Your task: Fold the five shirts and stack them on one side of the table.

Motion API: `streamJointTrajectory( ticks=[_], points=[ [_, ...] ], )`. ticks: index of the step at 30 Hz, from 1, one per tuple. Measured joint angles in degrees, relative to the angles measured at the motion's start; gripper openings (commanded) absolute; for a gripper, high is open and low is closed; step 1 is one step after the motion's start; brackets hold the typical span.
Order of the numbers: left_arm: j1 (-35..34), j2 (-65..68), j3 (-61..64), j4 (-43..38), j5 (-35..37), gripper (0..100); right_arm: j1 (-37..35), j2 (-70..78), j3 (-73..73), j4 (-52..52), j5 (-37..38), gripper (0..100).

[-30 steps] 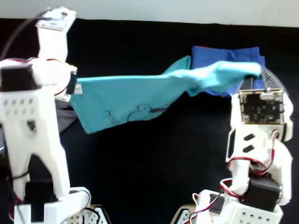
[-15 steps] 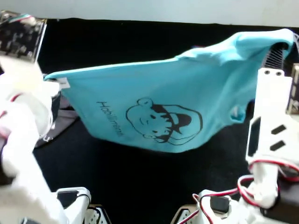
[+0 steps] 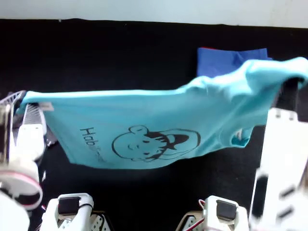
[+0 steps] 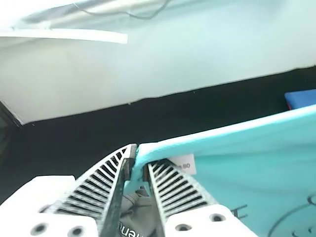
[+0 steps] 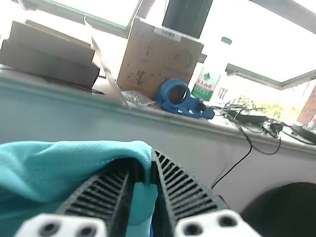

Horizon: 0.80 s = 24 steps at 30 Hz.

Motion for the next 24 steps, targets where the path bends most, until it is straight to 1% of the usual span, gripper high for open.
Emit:
streamJointTrajectory(
  ticks=[5, 12, 19, 22, 24],
  points=[
    [0.00, -4.13, 0.00, 0.00, 0.00, 1, 0.00, -6.07, -0.53, 0.62, 0.00, 0.5],
    [0.00, -6.33, -0.09, -2.20, 0.00, 1, 0.00, -6.42, -0.70, 0.35, 0.00, 0.5],
    [0.00, -5.36, 7.38, -2.55, 0.00, 1, 0.00, -2.81, -0.70, -7.91, 0.00, 0.5],
    [0.00, -5.01, 10.90, -2.55, 0.00, 1, 0.00, -2.11, -0.70, -8.97, 0.00, 0.5],
    [0.00, -5.01, 11.16, -2.55, 0.00, 1, 0.00, -1.93, -0.70, -9.05, 0.00, 0.5]
  ],
)
